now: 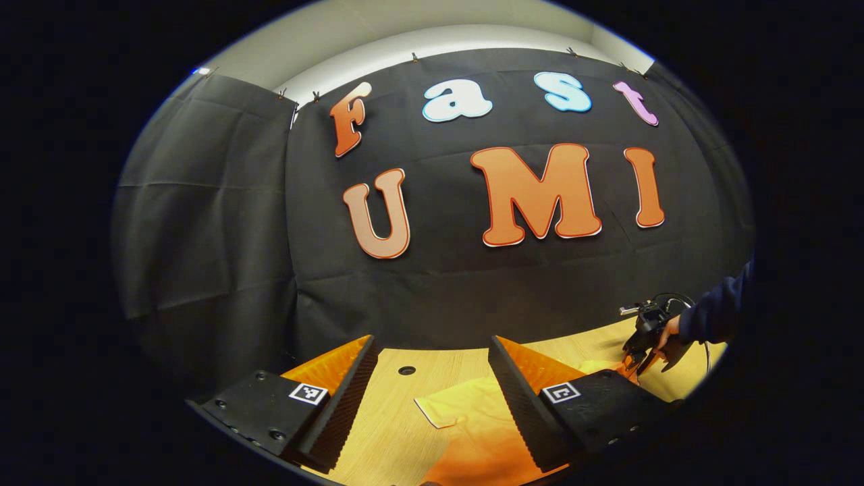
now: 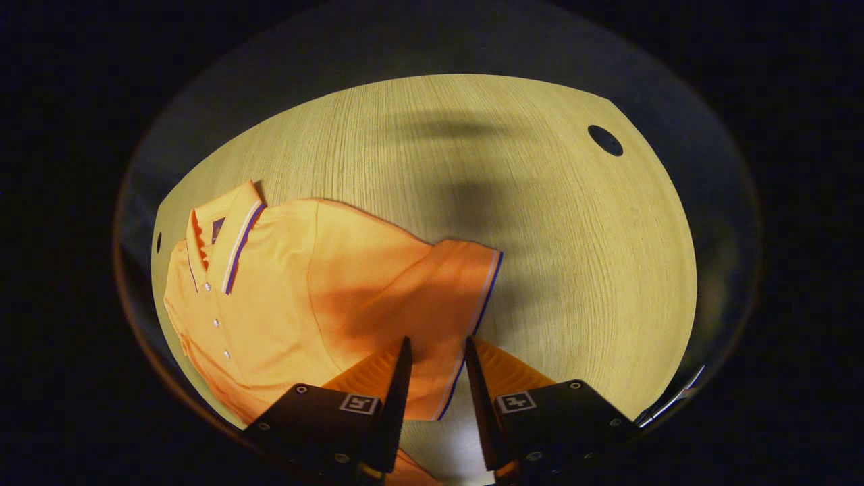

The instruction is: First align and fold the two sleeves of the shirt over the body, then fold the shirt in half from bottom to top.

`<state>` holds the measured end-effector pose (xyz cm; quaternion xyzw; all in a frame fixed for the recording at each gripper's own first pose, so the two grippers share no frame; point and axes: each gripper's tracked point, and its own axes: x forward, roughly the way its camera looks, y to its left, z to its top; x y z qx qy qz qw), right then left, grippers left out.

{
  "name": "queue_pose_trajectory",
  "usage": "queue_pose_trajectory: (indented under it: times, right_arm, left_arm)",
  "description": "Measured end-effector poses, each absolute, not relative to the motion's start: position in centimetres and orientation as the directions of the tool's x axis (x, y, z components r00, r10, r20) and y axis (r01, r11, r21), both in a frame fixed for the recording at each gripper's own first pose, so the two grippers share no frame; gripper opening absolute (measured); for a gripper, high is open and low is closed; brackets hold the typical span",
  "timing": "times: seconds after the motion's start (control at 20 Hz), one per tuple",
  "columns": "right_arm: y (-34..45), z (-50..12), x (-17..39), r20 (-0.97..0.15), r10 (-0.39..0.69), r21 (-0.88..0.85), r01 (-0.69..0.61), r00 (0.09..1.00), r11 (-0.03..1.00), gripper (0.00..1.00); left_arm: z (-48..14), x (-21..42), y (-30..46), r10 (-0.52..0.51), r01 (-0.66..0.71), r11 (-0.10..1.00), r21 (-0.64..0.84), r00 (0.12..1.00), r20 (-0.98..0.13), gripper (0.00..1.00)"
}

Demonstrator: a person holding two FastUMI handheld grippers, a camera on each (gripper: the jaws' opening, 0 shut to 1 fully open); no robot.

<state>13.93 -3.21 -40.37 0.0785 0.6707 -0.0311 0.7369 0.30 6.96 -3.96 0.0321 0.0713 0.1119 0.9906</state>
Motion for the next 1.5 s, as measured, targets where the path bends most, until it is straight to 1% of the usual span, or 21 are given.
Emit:
queue_pose_trajectory:
  times: [0.05,0.1,0.15,0.2,0.25,0.35,0.4,0.45,0.6,0.7,0.75,0.85,0.95,1.0,1.05,1.1,1.2,1.25,1.3,1.4,1.5]
  right_arm:
    - [-3.0,-40.5,14.1,-0.992,0.060,0.077,0.160,0.108,0.984,0.46]
    - [-3.0,-40.4,14.2,-0.991,0.068,0.085,0.149,0.116,0.985,0.19]
    - [-2.9,-40.4,14.1,-0.989,0.084,0.101,0.144,0.121,0.984,0.17]
    - [-2.4,-40.0,14.3,-0.984,0.118,0.140,0.168,0.132,0.976,0.09]
    - [-2.2,-39.6,14.7,-0.980,0.133,0.162,0.194,0.151,0.968,0.05]
    - [-1.8,-38.2,16.2,-0.964,0.145,0.194,0.223,0.221,0.955,0.06]
    - [-0.9,-37.1,16.7,-0.954,0.175,0.231,0.227,0.242,0.946,0.05]
    - [0.3,-36.2,16.7,-0.947,0.208,0.263,0.218,0.247,0.940,0.05]
    - [2.5,-34.3,17.5,-0.931,0.234,0.290,0.177,0.281,0.941,0.05]
    - [5.0,-32.9,17.6,-0.917,0.277,0.330,0.156,0.288,0.931,0.05]
    - [6.3,-32.3,17.8,-0.905,0.304,0.358,0.149,0.296,0.922,0.05]
    - [10.0,-30.6,18.1,-0.861,0.400,0.461,0.151,0.314,0.874,0.05]
    - [12.2,-28.9,17.3,-0.830,0.473,0.528,0.145,0.294,0.837,0.24]
    - [12.7,-28.2,17.3,-0.820,0.483,0.538,0.124,0.305,0.834,0.36]
    - [13.0,-27.7,17.1,-0.811,0.488,0.541,0.099,0.323,0.835,0.38]
    - [13.0,-27.0,16.9,-0.805,0.485,0.538,0.076,0.343,0.840,0.49]
    - [12.3,-25.0,16.6,-0.788,0.463,0.514,0.020,0.404,0.857,0.55]
    - [11.6,-23.9,16.5,-0.777,0.445,0.493,-0.008,0.446,0.870,0.72]
    - [10.9,-22.7,16.2,-0.761,0.421,0.470,-0.028,0.494,0.882,0.83]
    - [9.4,-20.3,15.5,-0.727,0.373,0.433,-0.036,0.577,0.901,0.94]
    - [7.9,-18.0,14.1,-0.688,0.334,0.420,-0.022,0.644,0.907,0.97]
  left_arm:
    - [-4.0,0.4,7.1,0.226,-0.218,0.973,0.073,0.964,-0.141,0.99]
    - [-4.3,0.3,7.4,0.227,-0.220,0.973,0.067,0.963,-0.144,0.99]
    - [-4.4,0.3,7.6,0.229,-0.222,0.973,0.062,0.962,-0.146,0.99]
    - [-4.4,0.2,7.9,0.233,-0.227,0.972,0.059,0.962,-0.144,0.99]
    - [-4.4,0.2,8.2,0.237,-0.231,0.971,0.056,0.961,-0.144,0.99]
    - [-4.7,0.1,9.1,0.245,-0.241,0.970,0.046,0.958,-0.152,1.00]
    - [-5.1,0.1,9.4,0.246,-0.243,0.969,0.038,0.956,-0.158,0.99]
    - [-5.2,0.0,9.9,0.252,-0.250,0.968,0.033,0.954,-0.163,1.00]
    - [-5.8,-0.2,11.1,0.265,-0.265,0.964,0.022,0.949,-0.174,0.99]
    - [-5.9,-0.6,11.9,0.274,-0.276,0.961,0.013,0.946,-0.175,0.99]
    - [-6.1,-0.5,12.3,0.280,-0.283,0.959,0.007,0.943,-0.180,1.00]
    - [-7.0,-0.7,13.1,0.284,-0.293,0.956,-0.017,0.938,-0.196,1.00]
    - [-8.4,-0.4,14.2,0.286,-0.303,0.952,-0.039,0.930,-0.233,1.00]
    - [-9.1,-0.3,14.4,0.290,-0.310,0.950,-0.042,0.921,-0.260,0.99]
    - [-10.1,0.0,14.9,0.290,-0.314,0.948,-0.043,0.914,-0.284,0.99]
    - [-11.2,0.2,15.5,0.284,-0.313,0.948,-0.049,0.909,-0.304,0.99]
    - [-12.8,1.5,16.2,0.267,-0.304,0.952,-0.047,0.894,-0.361,0.99]
    - [-13.8,2.4,16.3,0.252,-0.291,0.956,-0.039,0.881,-0.400,0.99]
    - [-15.2,3.3,16.6,0.241,-0.279,0.960,-0.026,0.867,-0.436,0.99]
    - [-18.0,5.6,16.4,0.203,-0.243,0.970,-0.009,0.829,-0.521,0.99]
    - [-20.2,7.7,16.5,0.152,-0.212,0.977,-0.034,0.793,-0.590,0.99]
